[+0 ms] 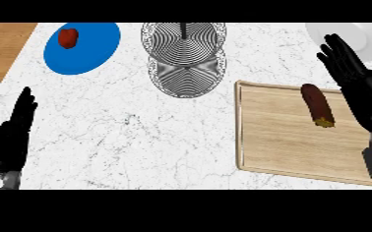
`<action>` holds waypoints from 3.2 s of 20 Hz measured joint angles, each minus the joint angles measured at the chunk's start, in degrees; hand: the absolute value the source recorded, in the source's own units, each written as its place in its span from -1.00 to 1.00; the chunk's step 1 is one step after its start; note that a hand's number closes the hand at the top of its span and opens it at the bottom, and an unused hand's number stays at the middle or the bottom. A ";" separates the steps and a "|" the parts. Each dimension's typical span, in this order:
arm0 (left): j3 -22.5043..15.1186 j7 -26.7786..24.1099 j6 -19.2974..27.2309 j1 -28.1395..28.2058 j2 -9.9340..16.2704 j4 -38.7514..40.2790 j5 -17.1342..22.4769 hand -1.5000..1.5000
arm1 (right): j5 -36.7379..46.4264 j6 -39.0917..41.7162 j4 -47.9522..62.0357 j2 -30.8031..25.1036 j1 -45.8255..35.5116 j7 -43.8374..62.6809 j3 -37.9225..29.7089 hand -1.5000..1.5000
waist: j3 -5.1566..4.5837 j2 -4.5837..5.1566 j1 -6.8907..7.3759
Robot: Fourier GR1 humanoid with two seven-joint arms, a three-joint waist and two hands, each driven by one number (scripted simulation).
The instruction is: Pick the sweet potato from the tray and place it in the tiered basket
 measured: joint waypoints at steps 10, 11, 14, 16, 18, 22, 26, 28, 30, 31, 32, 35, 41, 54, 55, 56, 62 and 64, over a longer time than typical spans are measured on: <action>-10.67 -3.35 -11.39 -7.00 -9.25 -1.15 2.21 0.00 | 9.39 -14.40 18.51 7.88 -8.91 2.25 0.50 -1.00 | -1.50 0.25 0.65; -11.63 -3.30 -11.93 -7.52 -10.47 -0.99 2.34 0.00 | 9.49 -15.73 20.58 9.52 -9.81 0.40 -0.02 -1.00 | -1.47 0.19 0.68; -12.29 -4.50 -14.38 -7.99 -12.05 0.88 2.76 0.00 | 11.68 -18.06 25.97 11.74 -13.09 -5.13 -0.49 -1.00 | -1.46 -0.15 0.52; -12.38 -5.36 -15.23 -8.31 -13.07 2.71 2.62 0.00 | 14.69 -19.42 26.94 11.36 -15.68 -4.78 0.78 -1.00 | -1.50 -0.38 0.28; -11.75 -6.51 -16.12 -8.66 -13.41 4.48 2.80 0.00 | 17.38 -18.94 25.01 8.70 -16.84 -1.41 2.35 -1.00 | -1.56 -0.64 -0.25; -11.54 -6.73 -16.11 -8.51 -13.95 5.06 2.75 0.00 | 23.43 -13.69 23.24 0.13 -18.99 8.14 6.58 -1.00 | -1.76 -1.19 -1.06; -11.77 -6.54 -16.37 -8.21 -13.98 5.05 2.63 0.00 | 28.53 -3.12 22.34 -8.09 -21.28 18.37 12.99 -1.00 | -1.97 -1.59 -1.10; -11.57 -6.72 -16.99 -8.14 -13.51 5.14 2.74 0.00 | 30.01 3.25 21.65 -11.28 -22.93 23.13 16.12 -1.00 | -2.00 -1.61 -0.86; -11.60 -7.21 -16.76 -7.95 -13.84 5.52 2.44 0.00 | 29.96 10.11 19.87 -13.38 -25.18 28.35 18.62 -1.00 | -2.00 -1.68 -0.88; -11.38 -7.11 -17.12 -7.97 -13.52 5.38 2.62 0.00 | 29.37 13.51 18.87 -14.29 -25.93 30.77 19.46 -1.00 | -1.97 -1.70 -0.94; -11.40 -6.89 -17.01 -8.49 -13.80 5.60 2.50 0.00 | 28.72 16.63 18.16 -14.27 -27.37 33.65 20.36 -1.00 | -1.93 -1.62 -0.87; -11.02 -6.71 -17.39 -9.07 -14.00 5.80 2.48 0.00 | 25.33 24.16 15.18 -14.14 -30.69 41.71 20.96 -1.00 | -1.81 -1.49 -0.86; -10.08 -6.13 -17.57 -9.95 -14.96 6.33 1.69 0.00 | 22.53 26.31 10.10 -13.05 -29.71 47.38 20.93 -1.00 | -1.65 -1.23 -0.85; -8.47 -6.58 -19.69 -9.68 -15.60 6.79 0.95 0.00 | 31.42 23.69 10.76 -11.31 -23.39 50.90 23.31 -1.00 | -1.57 -1.00 -0.58; -8.45 -6.02 -19.48 -9.99 -16.00 6.62 0.75 0.00 | 31.80 23.60 11.60 -10.57 -23.37 50.79 22.87 -1.00 | -1.55 -0.97 -0.51; -8.49 -6.32 -19.26 -10.16 -16.54 7.17 0.29 0.00 | 32.74 23.32 11.54 -10.12 -22.16 50.54 23.05 -1.00 | -1.56 -0.97 -0.57; -8.06 -6.52 -19.83 -9.27 -17.63 6.92 -1.59 0.00 | 38.04 22.72 14.40 -7.53 -18.92 47.94 21.09 -1.00 | -1.53 -0.91 -0.39; -7.79 -7.26 -19.96 -9.19 -18.32 7.66 -2.06 0.00 | 39.95 22.18 16.51 -6.34 -18.47 47.41 20.53 -1.00 | -1.53 -0.88 -0.34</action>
